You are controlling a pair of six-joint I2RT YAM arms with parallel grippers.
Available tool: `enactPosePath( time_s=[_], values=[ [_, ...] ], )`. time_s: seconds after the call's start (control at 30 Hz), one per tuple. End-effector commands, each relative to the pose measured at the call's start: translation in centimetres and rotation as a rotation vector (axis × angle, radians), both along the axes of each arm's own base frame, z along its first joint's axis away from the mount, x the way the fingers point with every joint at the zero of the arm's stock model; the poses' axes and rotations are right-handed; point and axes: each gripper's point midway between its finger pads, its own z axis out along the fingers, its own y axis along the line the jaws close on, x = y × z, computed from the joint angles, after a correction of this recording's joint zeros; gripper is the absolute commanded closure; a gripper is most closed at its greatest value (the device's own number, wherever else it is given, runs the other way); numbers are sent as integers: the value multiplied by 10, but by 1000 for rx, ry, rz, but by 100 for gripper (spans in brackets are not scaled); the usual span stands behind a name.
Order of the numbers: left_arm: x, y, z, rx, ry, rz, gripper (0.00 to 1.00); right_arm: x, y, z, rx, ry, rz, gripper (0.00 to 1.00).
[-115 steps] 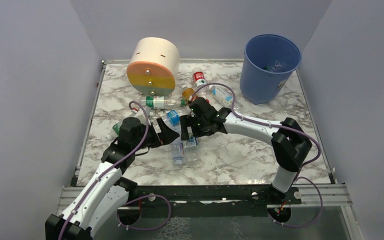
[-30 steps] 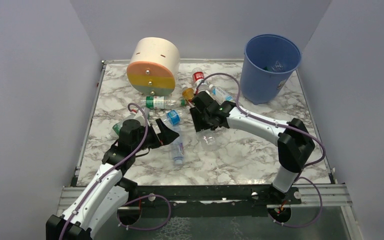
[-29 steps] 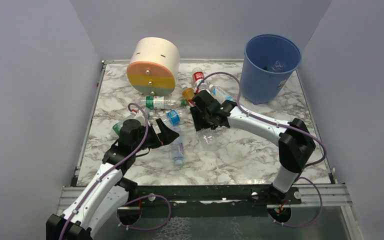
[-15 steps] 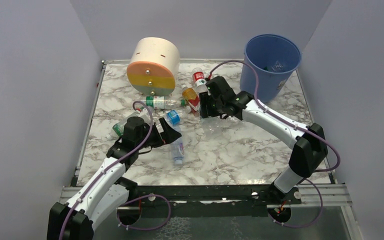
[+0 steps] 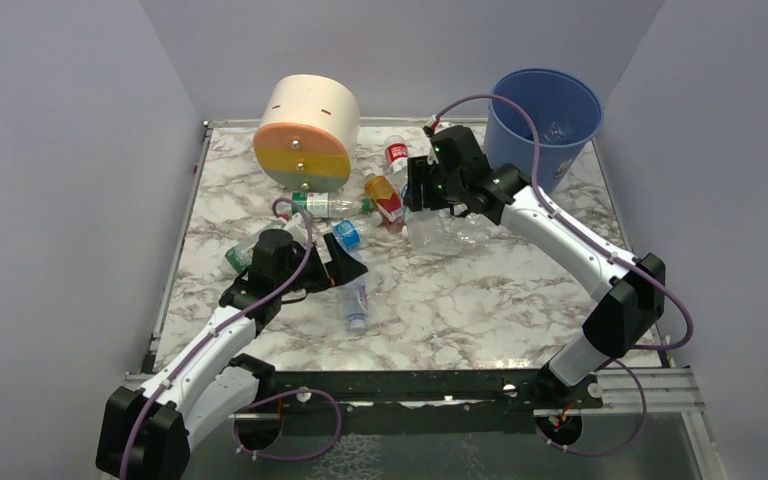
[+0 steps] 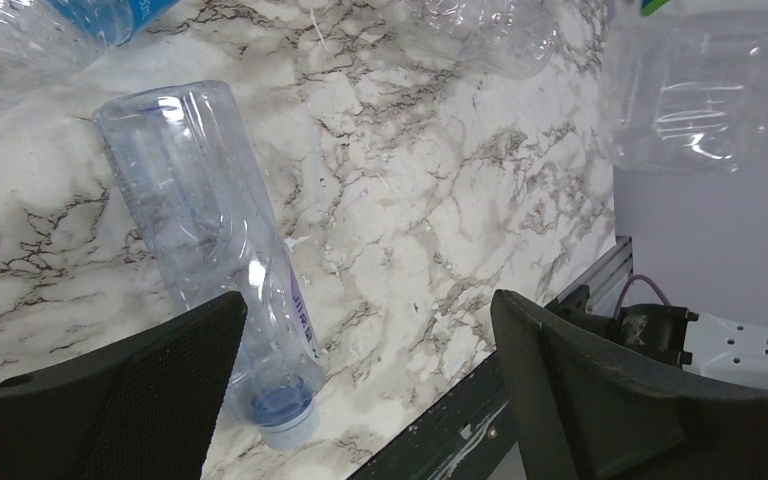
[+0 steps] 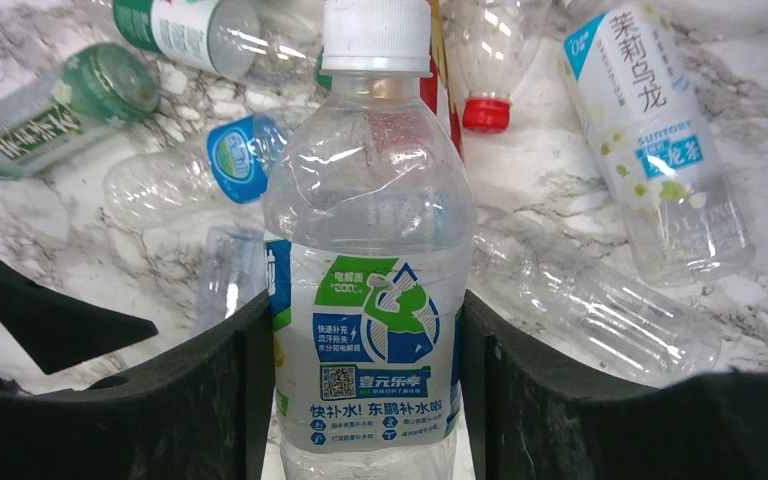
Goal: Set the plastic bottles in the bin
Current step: Place the plastic bottle in the trash bin.
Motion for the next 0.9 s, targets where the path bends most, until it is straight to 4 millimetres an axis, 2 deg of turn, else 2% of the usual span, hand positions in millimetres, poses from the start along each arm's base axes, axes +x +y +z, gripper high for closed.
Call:
enactPosePath(
  time_s=[0.0, 0.47, 0.73, 0.87],
  values=[
    [6, -11, 21, -38, -58, -41, 1, 5, -1, 41, 56, -62, 24, 39],
    [13, -41, 38, -57, -91, -88, 1, 32, -16, 96, 167, -128, 5, 39],
    [-1, -59, 28, -50, -72, -139, 1, 46, -30, 134, 224, -182, -8, 39],
    [-7, -65, 23, -50, -67, -154, 1, 56, -41, 144, 233, -200, -25, 39]
  ],
)
